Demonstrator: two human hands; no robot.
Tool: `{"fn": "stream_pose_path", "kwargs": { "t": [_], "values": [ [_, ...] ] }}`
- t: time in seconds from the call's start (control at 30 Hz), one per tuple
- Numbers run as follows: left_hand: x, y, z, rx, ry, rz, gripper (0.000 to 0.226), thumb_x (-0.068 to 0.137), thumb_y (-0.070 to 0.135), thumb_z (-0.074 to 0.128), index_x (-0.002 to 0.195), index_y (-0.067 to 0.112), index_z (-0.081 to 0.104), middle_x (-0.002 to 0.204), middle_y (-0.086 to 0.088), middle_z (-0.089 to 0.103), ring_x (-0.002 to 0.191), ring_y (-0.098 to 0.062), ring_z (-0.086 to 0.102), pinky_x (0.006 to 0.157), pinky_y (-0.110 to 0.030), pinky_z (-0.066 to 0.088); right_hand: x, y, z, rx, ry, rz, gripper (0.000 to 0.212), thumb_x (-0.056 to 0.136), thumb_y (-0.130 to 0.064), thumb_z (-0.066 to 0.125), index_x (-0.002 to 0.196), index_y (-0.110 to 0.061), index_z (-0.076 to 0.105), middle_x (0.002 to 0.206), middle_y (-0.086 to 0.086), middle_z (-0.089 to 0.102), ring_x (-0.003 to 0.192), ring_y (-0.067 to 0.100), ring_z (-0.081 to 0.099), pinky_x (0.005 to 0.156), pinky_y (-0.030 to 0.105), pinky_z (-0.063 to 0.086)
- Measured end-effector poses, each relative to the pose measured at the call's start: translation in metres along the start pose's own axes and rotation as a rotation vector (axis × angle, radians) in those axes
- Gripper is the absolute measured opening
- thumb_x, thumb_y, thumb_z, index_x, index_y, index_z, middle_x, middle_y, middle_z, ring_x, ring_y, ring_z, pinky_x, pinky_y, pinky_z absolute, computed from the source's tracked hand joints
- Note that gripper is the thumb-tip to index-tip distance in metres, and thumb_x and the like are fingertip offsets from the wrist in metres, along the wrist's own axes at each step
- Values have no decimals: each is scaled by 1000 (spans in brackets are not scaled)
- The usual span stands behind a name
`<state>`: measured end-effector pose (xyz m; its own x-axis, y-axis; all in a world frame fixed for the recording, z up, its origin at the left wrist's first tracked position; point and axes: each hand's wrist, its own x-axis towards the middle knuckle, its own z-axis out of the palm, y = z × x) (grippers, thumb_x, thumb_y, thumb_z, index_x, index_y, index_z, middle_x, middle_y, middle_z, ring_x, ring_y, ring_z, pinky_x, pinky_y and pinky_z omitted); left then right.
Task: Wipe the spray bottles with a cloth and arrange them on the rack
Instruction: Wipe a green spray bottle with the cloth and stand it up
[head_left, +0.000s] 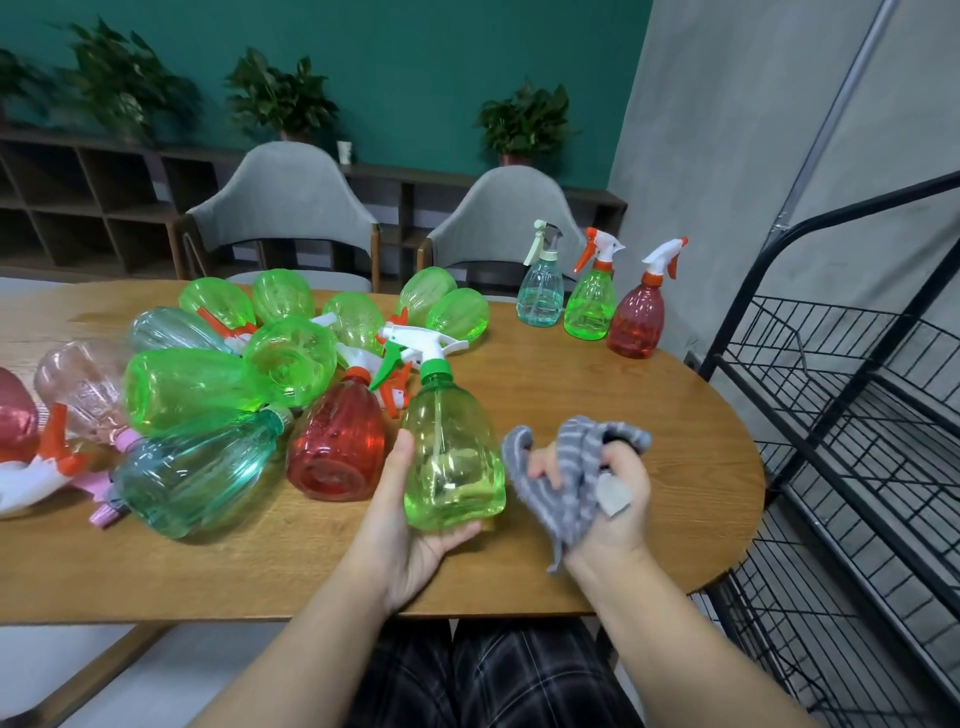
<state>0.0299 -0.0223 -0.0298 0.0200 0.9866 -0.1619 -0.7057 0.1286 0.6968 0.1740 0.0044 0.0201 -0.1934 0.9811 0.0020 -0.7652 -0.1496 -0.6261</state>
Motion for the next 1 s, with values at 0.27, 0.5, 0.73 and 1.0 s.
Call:
{"fn": "stream_pose_path", "kwargs": {
  "t": [0.27,0.5,0.73,1.0],
  "values": [
    [-3,-1,2,55,-44,10,68,79,58,59,127,10,58,115,-16,70,92,-28,72,62,-39,60,13,1,12,-310,102,-156,14,93,-16,52,89,-9,63,84,9,67,84,25,61,80,36,46],
    [3,-6,-1,102,-45,42,65,84,50,52,137,14,48,128,-19,63,101,-30,69,71,-47,58,20,18,9,-965,-251,-306,36,78,-22,50,106,-38,67,124,-3,64,121,15,55,109,42,38],
    [4,-5,-1,137,-53,-4,55,94,54,35,133,21,56,123,-10,68,105,-28,68,78,-49,57,17,20,-6,-833,-321,-323,52,76,-33,55,113,1,66,113,15,66,114,25,59,103,46,41],
    [3,-5,2,66,-24,3,77,75,62,61,133,12,56,115,-14,70,95,-24,71,70,-40,61,12,24,-12,-902,-498,-492,14,76,-27,64,81,-19,75,81,1,71,93,16,64,98,17,35]
  ]
}}
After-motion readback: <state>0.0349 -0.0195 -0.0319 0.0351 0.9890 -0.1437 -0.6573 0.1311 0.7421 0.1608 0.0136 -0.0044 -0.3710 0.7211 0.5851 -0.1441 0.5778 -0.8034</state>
